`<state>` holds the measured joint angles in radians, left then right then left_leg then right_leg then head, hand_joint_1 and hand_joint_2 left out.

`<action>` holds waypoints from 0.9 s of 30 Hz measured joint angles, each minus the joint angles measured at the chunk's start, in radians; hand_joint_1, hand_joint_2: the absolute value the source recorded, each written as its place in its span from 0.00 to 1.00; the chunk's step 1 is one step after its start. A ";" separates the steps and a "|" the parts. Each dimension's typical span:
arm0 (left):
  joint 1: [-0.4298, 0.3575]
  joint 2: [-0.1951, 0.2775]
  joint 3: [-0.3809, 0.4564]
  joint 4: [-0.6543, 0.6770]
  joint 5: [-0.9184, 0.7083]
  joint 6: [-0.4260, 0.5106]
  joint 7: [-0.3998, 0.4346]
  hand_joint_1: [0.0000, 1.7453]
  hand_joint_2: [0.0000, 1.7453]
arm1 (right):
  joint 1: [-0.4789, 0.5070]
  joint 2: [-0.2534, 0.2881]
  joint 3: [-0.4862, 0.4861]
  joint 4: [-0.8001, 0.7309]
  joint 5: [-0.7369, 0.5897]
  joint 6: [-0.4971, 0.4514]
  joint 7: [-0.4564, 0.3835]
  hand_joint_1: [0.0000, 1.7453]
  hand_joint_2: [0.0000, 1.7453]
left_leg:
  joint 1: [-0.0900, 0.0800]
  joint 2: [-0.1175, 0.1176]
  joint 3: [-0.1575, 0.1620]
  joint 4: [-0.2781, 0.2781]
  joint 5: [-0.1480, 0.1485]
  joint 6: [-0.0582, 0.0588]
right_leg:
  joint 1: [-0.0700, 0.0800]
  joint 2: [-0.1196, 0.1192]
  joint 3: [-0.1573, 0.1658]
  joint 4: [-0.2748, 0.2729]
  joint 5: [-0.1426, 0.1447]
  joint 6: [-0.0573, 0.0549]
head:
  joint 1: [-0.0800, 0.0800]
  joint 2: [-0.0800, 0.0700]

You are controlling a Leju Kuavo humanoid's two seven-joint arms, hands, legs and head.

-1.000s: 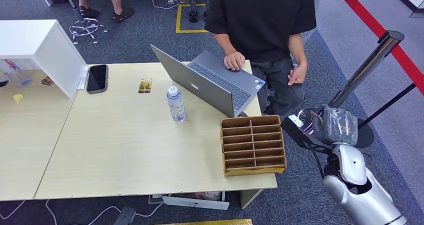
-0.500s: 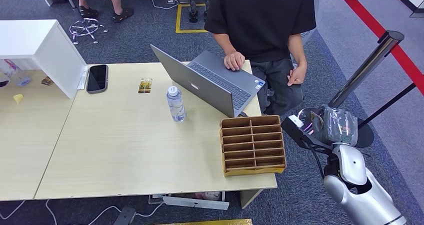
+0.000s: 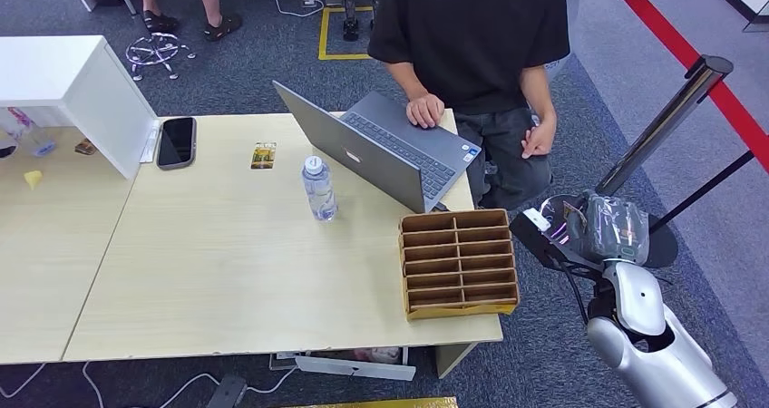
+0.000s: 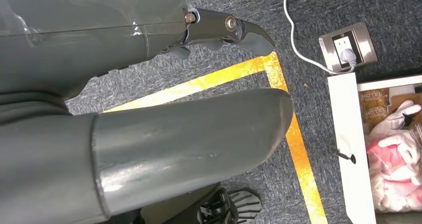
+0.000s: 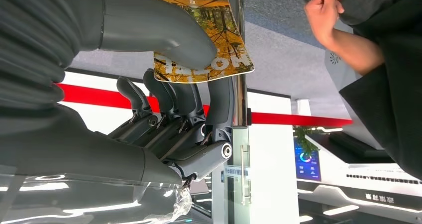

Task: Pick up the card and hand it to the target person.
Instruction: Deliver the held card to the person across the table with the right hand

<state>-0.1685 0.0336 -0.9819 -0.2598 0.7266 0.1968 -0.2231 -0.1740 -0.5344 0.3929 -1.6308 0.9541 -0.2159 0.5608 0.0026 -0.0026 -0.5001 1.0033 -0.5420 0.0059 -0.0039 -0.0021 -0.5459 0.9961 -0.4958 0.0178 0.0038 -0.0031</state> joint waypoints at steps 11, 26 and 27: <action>0.000 0.000 0.000 0.000 -0.005 0.001 0.002 0.00 0.00 | 0.003 0.000 0.000 0.000 0.000 0.000 0.002 0.84 1.00 | 0.000 0.000 0.000 0.000 0.000 0.000 | 0.000 0.000 0.000 0.000 0.000 0.000 | 0.000 0.000; 0.000 0.000 0.000 0.000 -0.007 0.002 0.003 0.00 0.00 | 0.005 0.000 0.000 0.000 0.000 0.000 0.002 0.85 1.00 | 0.000 0.000 0.000 0.000 0.000 0.000 | 0.000 0.000 0.000 0.000 0.000 0.000 | 0.000 0.000; 0.000 0.000 0.000 0.000 -0.007 0.002 0.003 0.00 0.00 | 0.005 0.000 0.000 0.000 0.000 0.000 0.002 0.83 1.00 | 0.000 0.000 0.000 0.000 0.000 0.000 | 0.000 0.000 0.000 0.000 0.000 0.000 | 0.000 0.000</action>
<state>-0.1684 0.0336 -0.9819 -0.2598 0.7196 0.1984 -0.2199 -0.1693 -0.5344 0.3929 -1.6308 0.9541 -0.2159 0.5624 0.0026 -0.0026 -0.5001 1.0033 -0.5420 0.0059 -0.0039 -0.0021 -0.5459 0.9961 -0.4958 0.0178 0.0039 -0.0031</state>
